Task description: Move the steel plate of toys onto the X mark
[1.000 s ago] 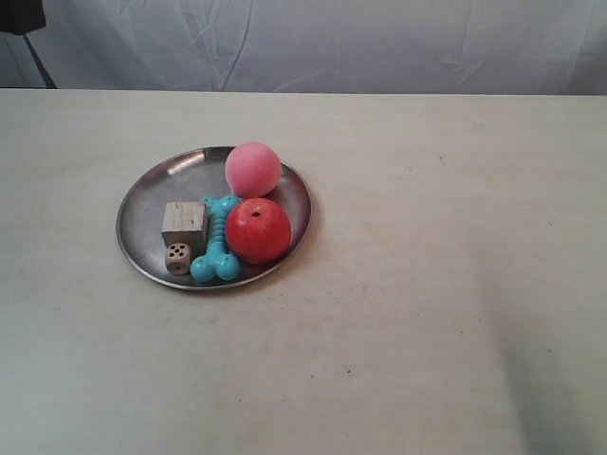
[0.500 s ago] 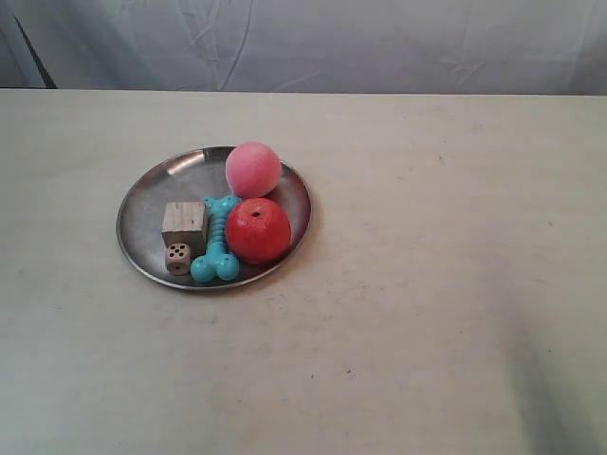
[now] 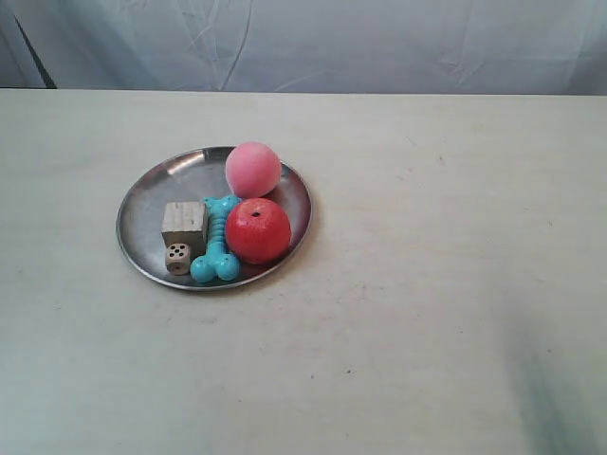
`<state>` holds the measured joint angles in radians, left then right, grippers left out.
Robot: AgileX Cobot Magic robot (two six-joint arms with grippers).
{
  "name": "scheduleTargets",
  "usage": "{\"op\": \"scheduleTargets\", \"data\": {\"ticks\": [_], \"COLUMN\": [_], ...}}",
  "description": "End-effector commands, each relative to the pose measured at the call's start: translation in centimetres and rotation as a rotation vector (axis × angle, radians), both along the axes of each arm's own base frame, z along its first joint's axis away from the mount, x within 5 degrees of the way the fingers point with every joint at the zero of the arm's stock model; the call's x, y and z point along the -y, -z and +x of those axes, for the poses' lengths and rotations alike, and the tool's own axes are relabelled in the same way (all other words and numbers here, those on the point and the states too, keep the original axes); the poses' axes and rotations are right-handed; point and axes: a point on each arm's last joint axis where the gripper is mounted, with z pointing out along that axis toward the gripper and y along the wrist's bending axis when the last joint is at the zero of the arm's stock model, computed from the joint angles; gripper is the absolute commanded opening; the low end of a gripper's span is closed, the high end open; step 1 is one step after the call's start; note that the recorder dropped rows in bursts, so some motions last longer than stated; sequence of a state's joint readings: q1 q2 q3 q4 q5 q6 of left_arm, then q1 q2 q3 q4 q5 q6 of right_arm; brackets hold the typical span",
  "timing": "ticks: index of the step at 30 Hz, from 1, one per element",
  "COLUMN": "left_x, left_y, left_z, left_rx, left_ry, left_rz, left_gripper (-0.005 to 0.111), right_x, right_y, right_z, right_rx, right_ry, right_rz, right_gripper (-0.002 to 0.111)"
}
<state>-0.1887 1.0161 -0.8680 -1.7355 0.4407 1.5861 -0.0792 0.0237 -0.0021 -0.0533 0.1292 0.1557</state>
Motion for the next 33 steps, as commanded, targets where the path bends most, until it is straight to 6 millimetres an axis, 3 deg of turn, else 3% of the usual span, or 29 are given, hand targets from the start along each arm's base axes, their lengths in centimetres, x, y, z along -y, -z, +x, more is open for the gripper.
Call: {"op": "scheduleTargets", "data": {"ticks": [1, 4, 12, 15, 18, 21, 29, 33], "left_x": [0.5, 0.5, 0.4, -0.7, -2.6, -3.9, -5.5, -6.7], "left_y": [-3.0, -4.2, -4.0, -3.3, -2.4, -0.7, 6.9, 10.6], "left_z": [-0.8, -1.0, -1.6, -1.9, -2.2, -3.3, -8.0, -10.2], "left_rx": [0.156, 0.194, 0.128, -0.049, -0.178, -0.203, 0.058, 0.046], "left_ry": [0.075, 0.073, 0.079, -0.041, -0.256, -0.372, -0.44, -0.512], "left_rz": [0.046, 0.04, 0.07, 0.021, -0.163, -0.262, 0.161, 0.189], "left_gripper": [0.0, 0.0, 0.0, 0.0, 0.0, 0.0, 0.0, 0.0], "right_x": [0.0, 0.0, 0.0, 0.0, 0.0, 0.0, 0.0, 0.0], "right_y": [0.0, 0.0, 0.0, 0.0, 0.0, 0.0, 0.0, 0.0], "right_z": [-0.1, -0.1, -0.1, -0.1, -0.1, -0.1, -0.1, -0.1], "right_rx": [0.008, 0.008, 0.008, 0.008, 0.008, 0.008, 0.008, 0.008], "right_ry": [0.006, 0.006, 0.006, 0.006, 0.006, 0.006, 0.006, 0.006], "right_rz": [-0.002, -0.002, -0.002, -0.002, -0.002, -0.002, -0.002, -0.002], "right_gripper": [-0.001, -0.001, -0.001, -0.001, -0.001, -0.001, -0.001, -0.001]}}
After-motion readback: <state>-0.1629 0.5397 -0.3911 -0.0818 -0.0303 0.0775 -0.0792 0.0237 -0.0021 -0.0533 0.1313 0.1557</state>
